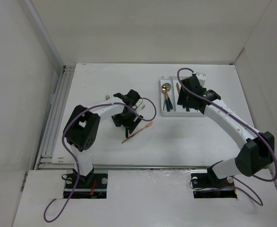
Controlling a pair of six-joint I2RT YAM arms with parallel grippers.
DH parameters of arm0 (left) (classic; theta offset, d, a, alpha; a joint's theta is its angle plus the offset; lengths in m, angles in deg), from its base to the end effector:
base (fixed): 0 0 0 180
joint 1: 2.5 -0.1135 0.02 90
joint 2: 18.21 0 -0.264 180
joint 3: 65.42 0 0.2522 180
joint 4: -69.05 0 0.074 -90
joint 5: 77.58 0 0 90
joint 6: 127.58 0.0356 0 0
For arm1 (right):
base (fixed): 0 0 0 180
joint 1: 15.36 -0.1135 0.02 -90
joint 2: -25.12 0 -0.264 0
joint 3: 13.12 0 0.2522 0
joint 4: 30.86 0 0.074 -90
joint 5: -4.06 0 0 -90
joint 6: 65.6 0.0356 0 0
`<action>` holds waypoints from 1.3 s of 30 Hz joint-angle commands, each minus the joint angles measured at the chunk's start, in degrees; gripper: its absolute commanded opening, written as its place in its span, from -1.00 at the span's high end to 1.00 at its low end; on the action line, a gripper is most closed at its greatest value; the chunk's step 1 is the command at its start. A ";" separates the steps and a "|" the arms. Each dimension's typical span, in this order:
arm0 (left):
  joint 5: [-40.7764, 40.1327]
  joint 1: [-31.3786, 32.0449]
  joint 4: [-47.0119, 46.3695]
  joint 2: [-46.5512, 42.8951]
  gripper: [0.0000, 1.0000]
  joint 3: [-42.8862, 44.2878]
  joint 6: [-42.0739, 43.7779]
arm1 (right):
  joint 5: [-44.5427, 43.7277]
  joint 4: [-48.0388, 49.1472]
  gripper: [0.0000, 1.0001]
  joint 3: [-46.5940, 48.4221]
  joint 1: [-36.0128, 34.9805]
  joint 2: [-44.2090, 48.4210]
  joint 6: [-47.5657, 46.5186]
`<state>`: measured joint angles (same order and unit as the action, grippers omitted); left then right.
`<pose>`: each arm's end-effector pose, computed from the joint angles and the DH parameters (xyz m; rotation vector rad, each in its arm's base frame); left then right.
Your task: Sort the eating utensils into containers
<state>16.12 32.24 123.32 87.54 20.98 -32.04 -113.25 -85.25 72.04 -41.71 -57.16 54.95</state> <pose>0.2949 -0.2073 0.1789 1.0024 2.6944 -0.1942 0.2780 0.1195 0.3051 0.2834 2.3253 -0.1104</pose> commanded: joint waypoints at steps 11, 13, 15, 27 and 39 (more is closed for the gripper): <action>4.12 1.12 -0.08 3.13 -0.02 -0.92 1.14 | -5.74 0.72 -0.43 -3.01 -0.46 6.78 0.66; 4.12 1.12 -0.60 4.10 -0.02 -0.92 1.14 | -5.74 0.72 -0.43 -3.02 -0.46 7.31 0.66; 4.12 1.12 -0.61 5.16 0.06 -0.92 1.14 | -6.26 0.19 -0.43 -3.02 -0.46 7.31 0.66; 5.86 -0.55 -2.28 9.90 1.00 2.50 -2.11 | -8.55 -0.95 -0.43 -2.49 -0.46 7.92 0.66; 12.90 -7.05 -1.21 7.63 1.00 13.39 -5.45 | -8.55 -1.48 -0.43 -1.96 -0.46 9.07 0.66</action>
<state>25.63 27.30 125.64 96.33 30.43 -36.02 -120.27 -86.65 68.93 -41.71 -50.52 55.10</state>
